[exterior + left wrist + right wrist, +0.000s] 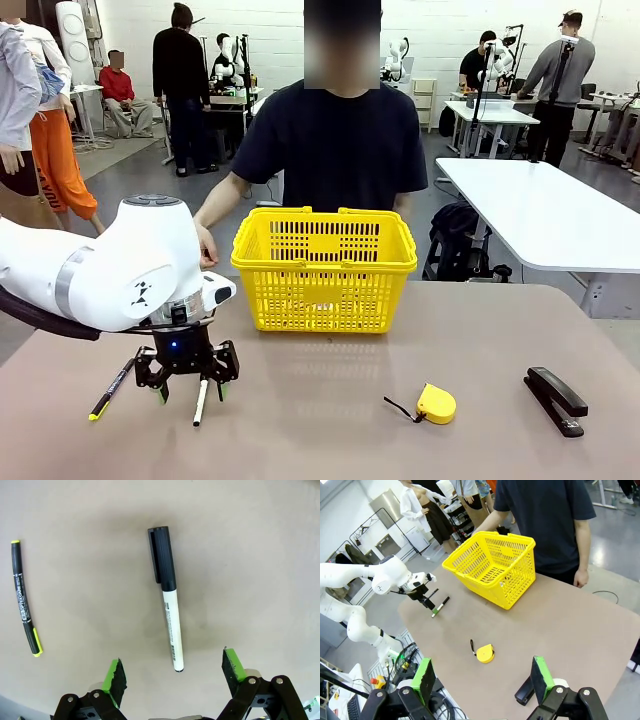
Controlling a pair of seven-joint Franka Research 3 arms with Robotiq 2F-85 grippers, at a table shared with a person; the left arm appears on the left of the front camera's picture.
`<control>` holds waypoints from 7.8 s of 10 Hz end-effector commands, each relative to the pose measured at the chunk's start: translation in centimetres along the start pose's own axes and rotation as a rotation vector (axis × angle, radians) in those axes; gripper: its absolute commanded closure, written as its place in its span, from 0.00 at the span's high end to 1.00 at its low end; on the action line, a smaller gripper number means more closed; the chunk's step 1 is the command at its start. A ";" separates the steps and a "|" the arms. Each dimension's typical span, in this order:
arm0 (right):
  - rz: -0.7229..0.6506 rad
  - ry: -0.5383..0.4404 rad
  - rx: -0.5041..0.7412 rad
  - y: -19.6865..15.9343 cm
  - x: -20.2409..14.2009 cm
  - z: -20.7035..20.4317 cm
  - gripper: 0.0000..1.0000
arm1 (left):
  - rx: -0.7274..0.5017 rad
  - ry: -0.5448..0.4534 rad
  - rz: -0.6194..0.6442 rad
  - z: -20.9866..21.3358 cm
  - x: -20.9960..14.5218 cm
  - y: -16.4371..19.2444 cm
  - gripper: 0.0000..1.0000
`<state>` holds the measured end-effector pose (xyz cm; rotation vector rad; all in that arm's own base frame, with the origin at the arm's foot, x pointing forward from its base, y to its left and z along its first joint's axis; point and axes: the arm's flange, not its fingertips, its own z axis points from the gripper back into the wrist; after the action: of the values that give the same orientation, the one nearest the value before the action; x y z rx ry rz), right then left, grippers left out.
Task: Place the items the person wants into the basket.
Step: Pick up the item the person points to and place it in the Market Basket.
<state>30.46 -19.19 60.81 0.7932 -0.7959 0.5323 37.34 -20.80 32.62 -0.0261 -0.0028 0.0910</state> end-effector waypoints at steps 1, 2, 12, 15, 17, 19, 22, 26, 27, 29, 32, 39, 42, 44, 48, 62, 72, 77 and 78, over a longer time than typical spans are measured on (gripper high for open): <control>0.012 -0.027 0.018 -0.1 0.2 -0.1 1.00 | 0.013 -0.027 0.029 -0.6 0.7 -1.3 1.00; 0.012 -0.027 0.018 -0.1 0.2 -0.1 1.00 | 0.016 -0.028 0.029 -0.7 0.9 -1.5 1.00; 0.012 -0.027 0.018 -0.1 0.2 -0.1 1.00 | 0.031 0.009 0.027 -1.8 2.4 -1.0 0.14; 0.012 -0.027 0.018 -0.1 0.2 -0.1 1.00 | 0.038 0.026 0.024 -1.9 2.4 -1.0 0.00; 0.012 -0.027 0.018 -0.1 0.2 -0.1 1.00 | 0.039 0.024 0.025 -1.9 2.3 -1.0 0.00; 0.012 -0.027 0.018 -0.1 0.2 -0.1 1.00 | 0.042 0.027 0.023 -2.0 2.4 -0.8 0.00; 0.012 -0.027 0.018 -0.1 0.2 -0.1 1.00 | 0.036 0.010 -0.020 -0.6 2.9 0.5 0.00; 0.012 -0.027 0.018 -0.1 0.2 -0.1 1.00 | -0.030 -0.093 -0.268 17.3 -1.9 6.7 0.00; 0.012 -0.027 0.018 -0.1 0.2 -0.1 1.00 | -0.032 -0.110 -0.319 21.0 -3.0 7.7 0.00; 0.012 -0.027 0.018 -0.1 0.2 -0.1 1.00 | -0.042 -0.133 -0.353 25.7 -3.8 8.9 0.00; 0.012 -0.027 0.018 -0.1 0.2 -0.1 1.00 | -0.042 -0.155 -0.345 27.6 -5.8 9.3 0.00; 0.012 -0.027 0.018 -0.1 0.2 -0.1 1.00 | -0.046 -0.179 -0.532 28.4 -1.6 6.7 0.11; 0.012 -0.027 0.018 -0.1 0.2 -0.1 1.00 | -0.057 -0.264 -0.893 29.2 9.0 -1.3 0.11; 0.012 -0.027 0.018 -0.1 0.2 -0.1 1.00 | 0.053 -0.238 -1.030 27.8 13.0 -8.0 0.11; 0.012 -0.027 0.018 -0.1 0.2 -0.1 1.00 | 0.138 -0.115 -1.257 27.0 16.2 -15.9 0.11; 0.012 -0.027 0.018 -0.1 0.2 -0.1 1.00 | 0.178 -0.152 -1.424 21.8 17.9 -16.9 0.11; 0.012 -0.027 0.018 -0.1 0.2 -0.1 1.00 | 0.129 -0.022 -1.466 12.7 24.9 -18.9 0.11; 0.012 -0.027 0.018 -0.1 0.2 -0.1 1.00 | 0.124 0.004 -1.472 12.1 25.1 -19.2 0.81; 0.012 -0.027 0.018 -0.1 0.2 -0.1 1.00 | 0.123 0.005 -1.473 12.2 25.2 -19.2 1.00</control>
<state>30.54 -19.18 60.77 0.7931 -0.7940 0.5326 62.91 -36.74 44.79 0.0971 -0.0242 -1.3531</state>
